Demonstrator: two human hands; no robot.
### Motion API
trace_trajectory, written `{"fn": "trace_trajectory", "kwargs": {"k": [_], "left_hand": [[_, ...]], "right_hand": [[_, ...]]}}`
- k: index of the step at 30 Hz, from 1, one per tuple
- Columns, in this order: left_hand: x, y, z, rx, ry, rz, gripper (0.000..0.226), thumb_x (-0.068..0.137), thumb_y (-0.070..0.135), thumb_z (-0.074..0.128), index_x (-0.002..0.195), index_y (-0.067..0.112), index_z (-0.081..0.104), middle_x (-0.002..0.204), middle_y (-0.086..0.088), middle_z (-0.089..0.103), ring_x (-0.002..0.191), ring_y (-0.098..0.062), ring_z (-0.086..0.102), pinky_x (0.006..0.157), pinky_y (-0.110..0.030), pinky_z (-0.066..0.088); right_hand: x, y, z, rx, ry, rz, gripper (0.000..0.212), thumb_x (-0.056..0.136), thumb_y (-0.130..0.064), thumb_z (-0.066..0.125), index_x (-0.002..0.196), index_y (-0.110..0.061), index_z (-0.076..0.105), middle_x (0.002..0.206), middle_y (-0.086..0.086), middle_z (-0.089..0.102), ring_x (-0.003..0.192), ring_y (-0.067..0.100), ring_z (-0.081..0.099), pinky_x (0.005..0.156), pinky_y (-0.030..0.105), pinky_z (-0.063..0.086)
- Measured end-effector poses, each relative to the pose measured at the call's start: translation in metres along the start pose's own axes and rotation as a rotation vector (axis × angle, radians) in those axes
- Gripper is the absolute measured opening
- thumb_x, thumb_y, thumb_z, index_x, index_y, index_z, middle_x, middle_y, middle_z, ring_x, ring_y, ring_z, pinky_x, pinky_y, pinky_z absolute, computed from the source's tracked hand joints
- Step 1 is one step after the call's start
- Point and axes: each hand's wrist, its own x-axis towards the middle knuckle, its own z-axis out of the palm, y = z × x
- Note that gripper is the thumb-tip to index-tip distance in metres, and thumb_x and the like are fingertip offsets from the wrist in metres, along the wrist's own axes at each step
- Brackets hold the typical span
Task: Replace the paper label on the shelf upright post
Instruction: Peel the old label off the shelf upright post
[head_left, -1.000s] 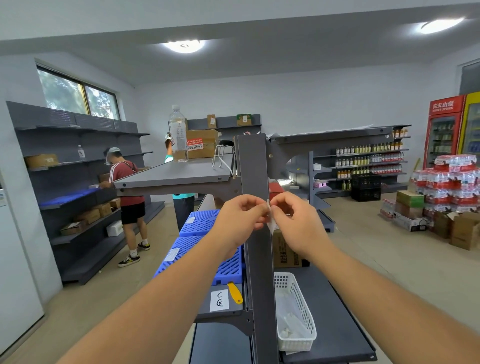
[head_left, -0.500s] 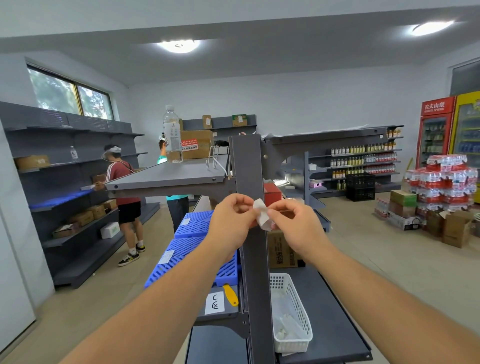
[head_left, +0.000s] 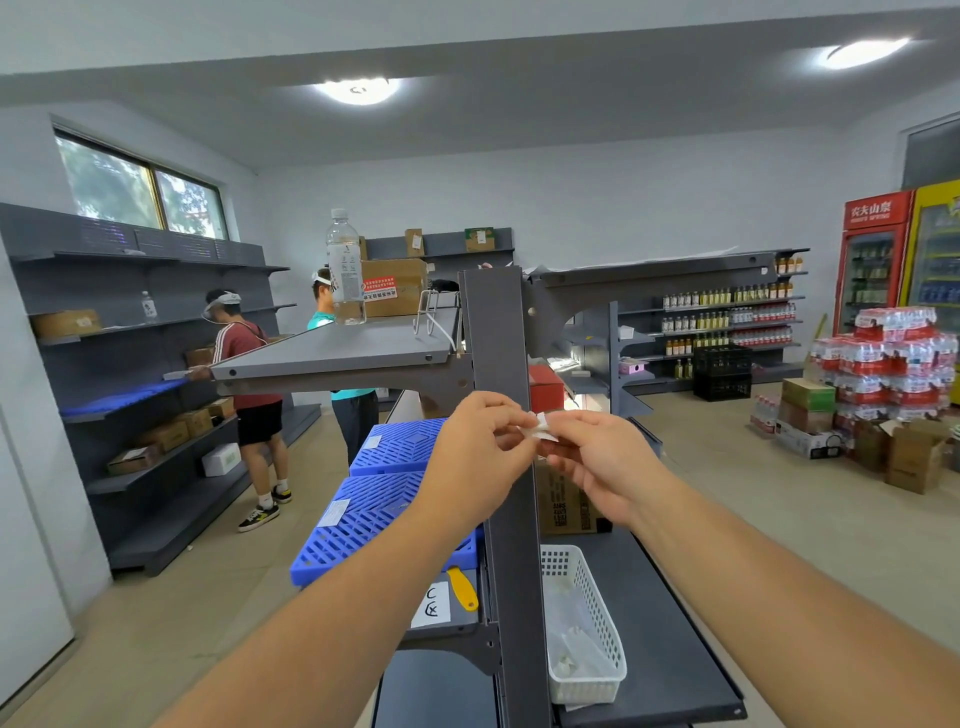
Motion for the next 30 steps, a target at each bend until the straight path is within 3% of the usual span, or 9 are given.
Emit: {"fn": "trace_trajectory", "kwargs": {"k": [4, 6, 11, 15, 20, 24, 26, 30], "left_hand": [[0.002, -0.001, 0.0, 0.153, 0.034, 0.031, 0.015, 0.094, 0.024, 0.075, 0.108, 0.021, 0.08, 0.106, 0.007, 0.067, 0.086, -0.004, 0.067, 0.081, -0.017, 0.058], [0.002, -0.001, -0.001, 0.197, 0.083, 0.024, 0.013, 0.095, 0.026, 0.072, 0.105, 0.023, 0.081, 0.097, 0.007, 0.072, 0.081, -0.005, 0.066, 0.077, -0.022, 0.057], [0.0, -0.001, 0.003, 0.148, 0.064, -0.035, 0.005, 0.095, 0.025, 0.071, 0.096, 0.025, 0.076, 0.083, 0.01, 0.075, 0.078, -0.005, 0.069, 0.074, -0.029, 0.061], [-0.004, 0.0, 0.006, 0.107, 0.049, -0.033, 0.006, 0.093, 0.03, 0.073, 0.097, 0.024, 0.073, 0.084, 0.01, 0.074, 0.082, -0.002, 0.069, 0.077, -0.029, 0.062], [-0.007, 0.0, 0.007, 0.138, -0.029, 0.005, 0.017, 0.092, 0.03, 0.075, 0.103, 0.024, 0.064, 0.081, 0.01, 0.072, 0.079, -0.004, 0.069, 0.075, -0.029, 0.061], [-0.013, -0.004, 0.013, 0.313, -0.077, 0.09, 0.013, 0.095, 0.035, 0.069, 0.099, 0.023, 0.069, 0.086, 0.007, 0.072, 0.08, -0.013, 0.067, 0.077, -0.038, 0.06], [-0.016, -0.006, 0.013, 0.383, -0.073, 0.129, 0.017, 0.097, 0.039, 0.065, 0.103, 0.024, 0.071, 0.088, 0.01, 0.068, 0.079, -0.009, 0.064, 0.076, -0.032, 0.058], [-0.024, -0.014, 0.005, 0.37, -0.05, 0.148, 0.01, 0.099, 0.028, 0.061, 0.104, 0.023, 0.068, 0.088, 0.011, 0.063, 0.073, -0.006, 0.06, 0.07, -0.021, 0.052]], "right_hand": [[0.0, 0.0, -0.004, 0.05, -0.05, 0.077, 0.009, 0.096, -0.013, 0.071, 0.096, -0.006, 0.078, 0.087, 0.007, 0.073, 0.078, 0.015, 0.061, 0.067, 0.028, 0.052], [0.0, 0.001, -0.005, 0.028, -0.076, 0.085, 0.012, 0.095, -0.015, 0.073, 0.099, -0.005, 0.078, 0.093, 0.009, 0.067, 0.081, 0.017, 0.055, 0.07, 0.029, 0.053], [0.0, 0.004, -0.004, -0.069, -0.079, -0.003, 0.017, 0.094, -0.008, 0.072, 0.106, 0.002, 0.079, 0.111, 0.021, 0.076, 0.094, 0.022, 0.068, 0.087, 0.032, 0.06], [0.003, 0.002, -0.007, -0.012, -0.091, 0.008, 0.011, 0.094, -0.003, 0.071, 0.1, 0.002, 0.078, 0.101, 0.017, 0.078, 0.092, 0.022, 0.073, 0.091, 0.033, 0.062], [0.003, 0.006, -0.016, -0.137, -0.13, -0.032, 0.01, 0.094, 0.0, 0.07, 0.094, 0.001, 0.08, 0.089, 0.014, 0.077, 0.077, 0.017, 0.071, 0.075, 0.026, 0.06], [0.009, 0.016, -0.022, -0.255, -0.087, -0.095, 0.009, 0.094, -0.003, 0.071, 0.095, 0.0, 0.08, 0.089, 0.017, 0.076, 0.076, 0.019, 0.068, 0.076, 0.03, 0.058], [0.014, 0.024, -0.029, -0.274, -0.021, -0.12, 0.01, 0.094, -0.005, 0.072, 0.098, 0.001, 0.079, 0.089, 0.018, 0.073, 0.077, 0.023, 0.064, 0.082, 0.035, 0.057], [0.026, 0.046, -0.053, -0.34, 0.181, -0.084, 0.011, 0.089, -0.008, 0.077, 0.1, -0.005, 0.077, 0.1, 0.016, 0.077, 0.074, 0.021, 0.068, 0.088, 0.039, 0.062]]}}
